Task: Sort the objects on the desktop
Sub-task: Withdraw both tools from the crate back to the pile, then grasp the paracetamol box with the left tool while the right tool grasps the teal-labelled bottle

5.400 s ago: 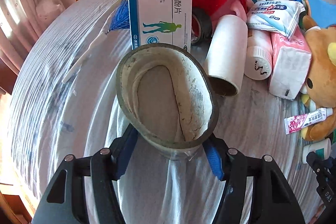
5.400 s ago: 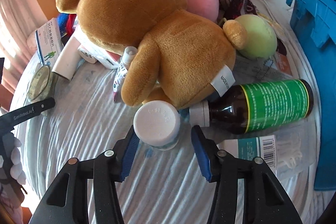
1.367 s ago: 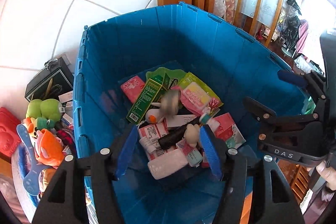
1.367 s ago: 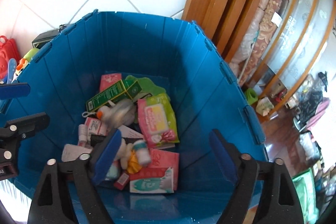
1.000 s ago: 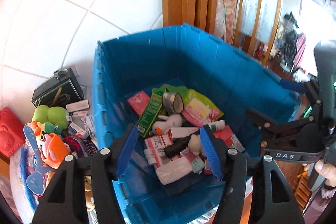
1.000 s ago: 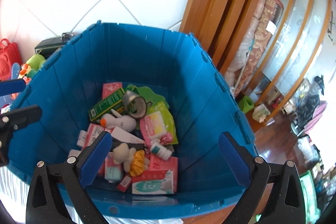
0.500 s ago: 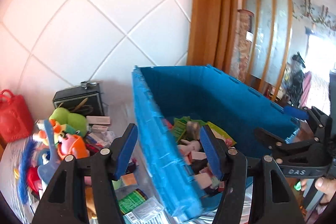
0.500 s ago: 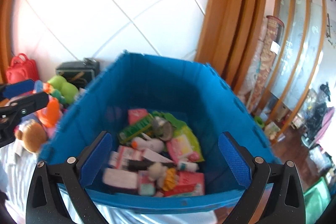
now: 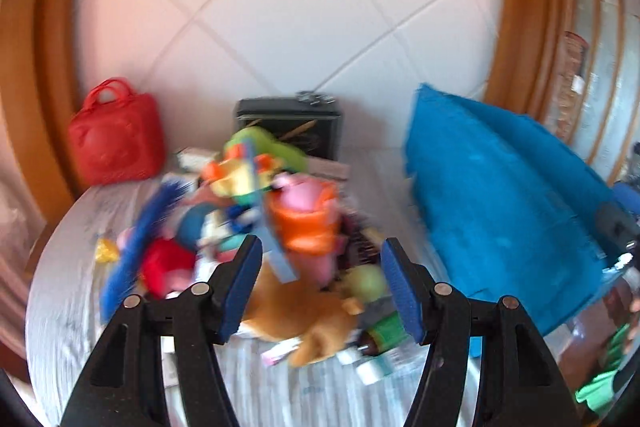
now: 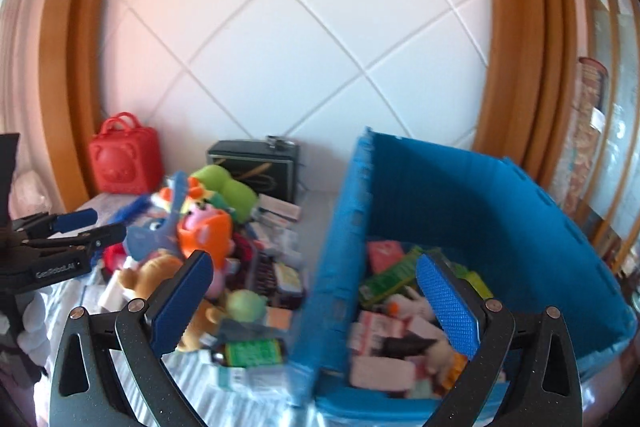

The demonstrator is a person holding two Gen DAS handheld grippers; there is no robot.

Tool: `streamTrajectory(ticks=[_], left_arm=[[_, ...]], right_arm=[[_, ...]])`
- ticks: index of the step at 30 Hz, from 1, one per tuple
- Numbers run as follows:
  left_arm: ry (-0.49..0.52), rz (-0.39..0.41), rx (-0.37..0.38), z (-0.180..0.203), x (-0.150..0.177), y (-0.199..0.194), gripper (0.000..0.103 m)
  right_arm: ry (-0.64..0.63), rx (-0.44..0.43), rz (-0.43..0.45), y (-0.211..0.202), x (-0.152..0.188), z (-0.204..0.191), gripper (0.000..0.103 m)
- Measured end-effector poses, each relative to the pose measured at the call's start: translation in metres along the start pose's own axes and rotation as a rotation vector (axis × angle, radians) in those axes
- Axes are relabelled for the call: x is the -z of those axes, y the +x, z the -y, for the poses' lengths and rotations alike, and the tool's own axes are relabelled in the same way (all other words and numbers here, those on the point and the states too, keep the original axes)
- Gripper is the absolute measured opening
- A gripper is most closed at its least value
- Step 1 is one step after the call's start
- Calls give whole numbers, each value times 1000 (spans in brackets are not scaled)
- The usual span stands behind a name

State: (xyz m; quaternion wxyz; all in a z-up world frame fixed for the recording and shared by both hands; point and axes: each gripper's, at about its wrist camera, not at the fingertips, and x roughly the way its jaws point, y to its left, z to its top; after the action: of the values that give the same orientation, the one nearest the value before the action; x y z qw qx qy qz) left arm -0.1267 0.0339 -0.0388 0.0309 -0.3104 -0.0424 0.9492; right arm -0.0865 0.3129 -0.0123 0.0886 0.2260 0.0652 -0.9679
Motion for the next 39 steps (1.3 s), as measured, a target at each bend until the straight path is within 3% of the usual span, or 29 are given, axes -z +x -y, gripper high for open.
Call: streamTrajectory(ticks=[5,9,12,15,23,27,30,36,39], left_arm=[[-84,-85,-146,-89,27,16,61],[-137,-176,-252,-151,56,33,61],[-160,-260,-301,-186,81,52,61],[-188,-345,-306,-212,109,71,61],[-176,-475,-238,-215,155,127,61],[-166,-528,-260,-215,171,148,64],[-189,-493,-259,-219,173,147,70],[-253,-490,-227,-234,176,150,87],[-243,-493,-221,-232,175,150,87]], right_arm=[[-14,-95,-19,18,1,-50,103],[0,-147,-83,42,15,-87,103],[21,-174,-154,63,37,-108,103],[45,-168,-244,88,66,-122,103],[94,-69,-467,132,153,-125,103],[97,1,-511,142,185,-117,103],[122,35,-549,150,206,-106,103],[150,14,-539,167,217,-92,103],[124,2,-547,177,219,-97,103]])
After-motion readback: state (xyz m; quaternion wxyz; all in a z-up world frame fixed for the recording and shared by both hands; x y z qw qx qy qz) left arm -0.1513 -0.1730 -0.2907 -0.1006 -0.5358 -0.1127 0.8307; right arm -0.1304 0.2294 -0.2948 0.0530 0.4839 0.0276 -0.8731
